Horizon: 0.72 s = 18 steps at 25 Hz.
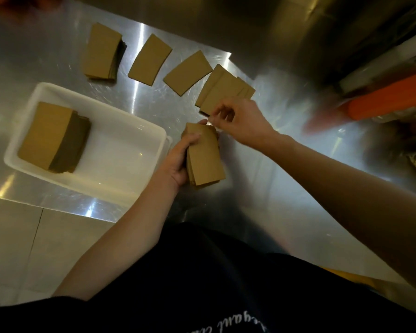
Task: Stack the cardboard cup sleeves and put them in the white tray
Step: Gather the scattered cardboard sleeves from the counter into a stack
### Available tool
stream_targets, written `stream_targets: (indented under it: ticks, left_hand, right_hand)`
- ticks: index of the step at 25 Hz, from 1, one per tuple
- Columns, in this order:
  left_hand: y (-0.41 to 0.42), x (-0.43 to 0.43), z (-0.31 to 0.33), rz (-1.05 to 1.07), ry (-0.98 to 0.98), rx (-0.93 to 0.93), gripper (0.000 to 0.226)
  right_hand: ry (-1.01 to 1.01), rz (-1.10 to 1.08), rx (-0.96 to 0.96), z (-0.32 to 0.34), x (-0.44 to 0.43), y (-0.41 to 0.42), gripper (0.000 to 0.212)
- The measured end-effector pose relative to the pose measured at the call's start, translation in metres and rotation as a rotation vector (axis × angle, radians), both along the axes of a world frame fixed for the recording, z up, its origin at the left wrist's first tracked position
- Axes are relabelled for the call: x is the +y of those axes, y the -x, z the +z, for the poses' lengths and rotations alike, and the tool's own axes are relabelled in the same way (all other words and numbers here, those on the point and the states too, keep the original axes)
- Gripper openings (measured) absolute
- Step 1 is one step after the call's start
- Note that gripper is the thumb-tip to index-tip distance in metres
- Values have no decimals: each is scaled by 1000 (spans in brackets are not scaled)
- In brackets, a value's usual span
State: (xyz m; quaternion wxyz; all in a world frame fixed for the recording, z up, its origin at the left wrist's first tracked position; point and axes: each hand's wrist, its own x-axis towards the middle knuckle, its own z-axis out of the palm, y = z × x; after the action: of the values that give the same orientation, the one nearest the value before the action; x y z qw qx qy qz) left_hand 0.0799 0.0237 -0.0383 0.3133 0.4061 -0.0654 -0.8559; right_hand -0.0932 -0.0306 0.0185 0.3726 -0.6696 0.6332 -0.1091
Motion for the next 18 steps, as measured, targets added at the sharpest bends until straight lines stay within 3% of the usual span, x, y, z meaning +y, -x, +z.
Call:
stream_targets:
  ticks: [3, 6, 11, 14, 18]
  left_hand:
    - [-2, 1, -8, 65, -25, 90, 60]
    - [-2, -1, -8, 131, -54, 137, 66]
    - [1, -7, -10, 173, -131, 67, 36]
    - [0, -9, -13, 182, -137, 65, 33]
    - [1, -7, -14, 192, -145, 79, 28]
  right_hand:
    - [34, -188, 165, -20, -35, 14, 39]
    - [-69, -181, 367, -38, -66, 25, 61]
    - [-84, -178, 480, -57, -78, 27, 74]
    - [-88, -242, 437, -58, -82, 32, 65]
    - [-75, -483, -6, -40, -75, 52, 21]
